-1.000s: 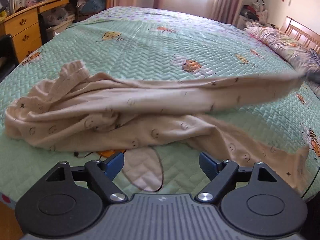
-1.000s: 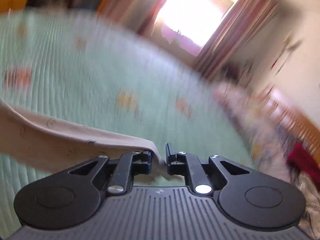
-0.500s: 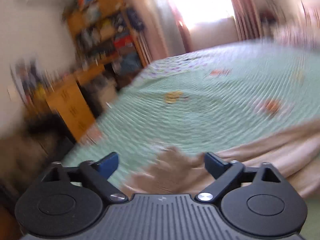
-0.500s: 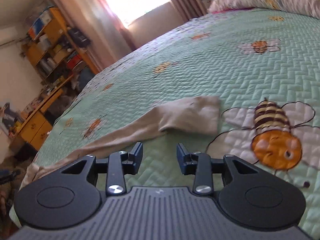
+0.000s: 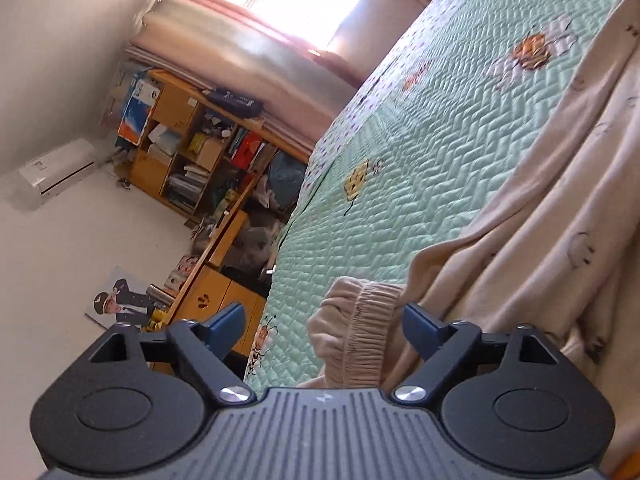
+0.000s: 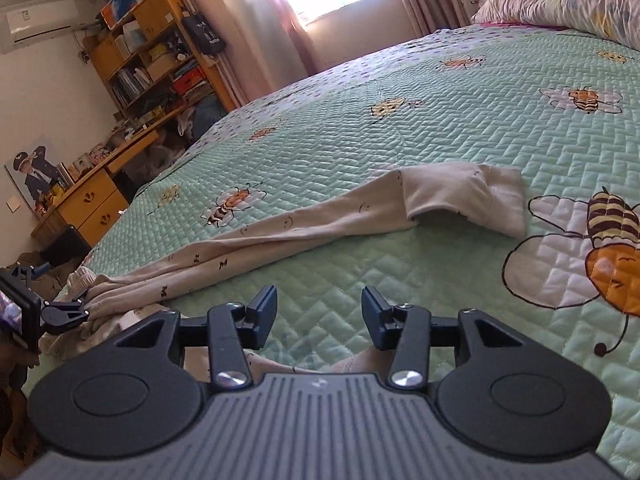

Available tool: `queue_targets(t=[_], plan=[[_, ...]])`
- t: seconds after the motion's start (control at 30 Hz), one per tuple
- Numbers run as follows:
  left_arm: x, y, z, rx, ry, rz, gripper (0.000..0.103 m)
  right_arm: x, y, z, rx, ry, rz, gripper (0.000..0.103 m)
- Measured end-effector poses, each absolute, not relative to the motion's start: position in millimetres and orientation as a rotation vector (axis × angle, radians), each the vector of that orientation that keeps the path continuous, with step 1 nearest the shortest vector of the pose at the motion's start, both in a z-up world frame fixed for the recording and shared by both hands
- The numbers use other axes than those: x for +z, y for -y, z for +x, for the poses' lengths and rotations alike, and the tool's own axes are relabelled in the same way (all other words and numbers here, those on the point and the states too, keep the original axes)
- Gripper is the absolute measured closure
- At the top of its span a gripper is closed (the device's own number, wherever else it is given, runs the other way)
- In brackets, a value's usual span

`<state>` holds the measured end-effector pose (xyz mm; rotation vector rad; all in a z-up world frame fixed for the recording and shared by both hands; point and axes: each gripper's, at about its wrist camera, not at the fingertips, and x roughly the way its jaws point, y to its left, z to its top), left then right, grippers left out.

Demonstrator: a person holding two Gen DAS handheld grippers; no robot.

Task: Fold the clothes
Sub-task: 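Grasp a sleeve with the right gripper and pull it across the top, then grasp the ribbed cuff with the left gripper and lift it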

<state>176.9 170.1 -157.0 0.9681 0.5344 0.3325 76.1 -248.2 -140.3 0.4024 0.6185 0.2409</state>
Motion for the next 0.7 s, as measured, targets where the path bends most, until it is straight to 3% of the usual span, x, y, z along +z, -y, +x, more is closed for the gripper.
queue_targets(t=[0.3,0.43,0.53,0.7], plan=[[-183.4,-167.2,194.6,0.417,-0.607,1.183,0.006,-151.9,252.7,79.4,0.233,-0.654,0.427,0.051],[-189.9,-156.2,194.7,0.467,-0.553,1.305,0.004,-155.2,254.8,79.8,0.238,-0.657,0.434,0.050],[-194.0,-147.8,191.7,0.476,-0.501,1.375,0.009,-157.8,256.7,79.6,0.239,-0.660,0.441,0.049],[-193.9,-142.7,185.9,0.386,-0.532,1.410,0.027,-162.9,259.9,78.6,0.238,-0.669,0.458,0.049]])
